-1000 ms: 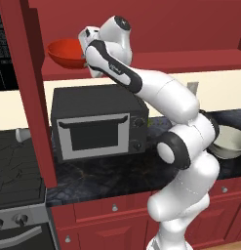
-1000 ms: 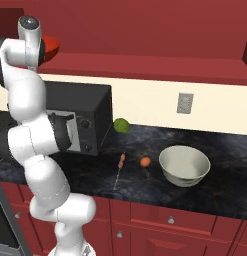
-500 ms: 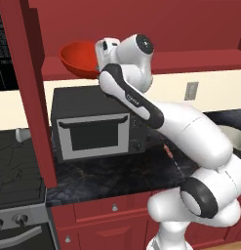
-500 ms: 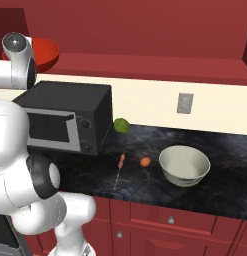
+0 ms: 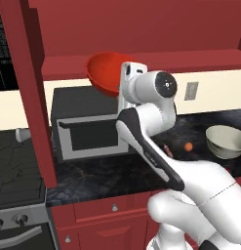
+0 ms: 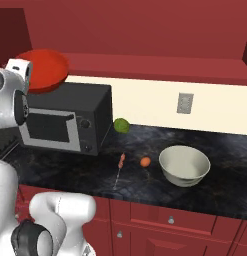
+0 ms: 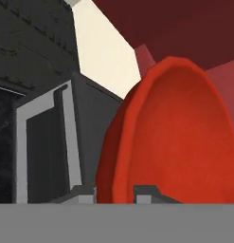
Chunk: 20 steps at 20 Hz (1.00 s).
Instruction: Pick both bowls and place them on the counter. Then place the kebab skewer in one bowl and place the egg in the other bowl.
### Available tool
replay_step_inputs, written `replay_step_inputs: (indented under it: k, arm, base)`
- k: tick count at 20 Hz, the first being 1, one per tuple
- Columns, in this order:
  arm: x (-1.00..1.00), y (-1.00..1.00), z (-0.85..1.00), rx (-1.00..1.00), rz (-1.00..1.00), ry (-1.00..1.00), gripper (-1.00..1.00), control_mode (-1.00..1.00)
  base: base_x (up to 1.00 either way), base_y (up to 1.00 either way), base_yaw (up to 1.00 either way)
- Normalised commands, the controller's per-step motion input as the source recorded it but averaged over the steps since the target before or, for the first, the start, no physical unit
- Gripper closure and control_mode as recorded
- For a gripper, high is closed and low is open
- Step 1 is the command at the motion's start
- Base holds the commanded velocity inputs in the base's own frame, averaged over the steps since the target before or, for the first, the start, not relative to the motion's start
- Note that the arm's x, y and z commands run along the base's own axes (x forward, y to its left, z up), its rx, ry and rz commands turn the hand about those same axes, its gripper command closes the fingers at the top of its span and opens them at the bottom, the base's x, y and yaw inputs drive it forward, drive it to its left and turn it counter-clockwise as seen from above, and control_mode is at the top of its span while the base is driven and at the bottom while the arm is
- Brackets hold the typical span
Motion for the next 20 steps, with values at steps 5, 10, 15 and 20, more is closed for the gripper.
replay_step_inputs:
  k: [5,10,15,20]
  arm:
    - [-0.98,-0.19,-0.31,0.04,-0.29,0.0,1.0,-1.0]
    - [-0.91,-0.15,-0.39,0.04,-0.27,0.0,1.0,-1.0]
    - [-0.77,-0.28,-0.31,0.1,-0.24,0.04,1.0,-1.0]
    - [-0.23,-0.14,-0.32,0.03,-0.17,0.23,1.0,-1.0]
  base:
    - [0.0,0.0,0.0]
    - [0.0,0.0,0.0]
    - [0.0,0.0,0.0]
    - [0.0,0.0,0.0]
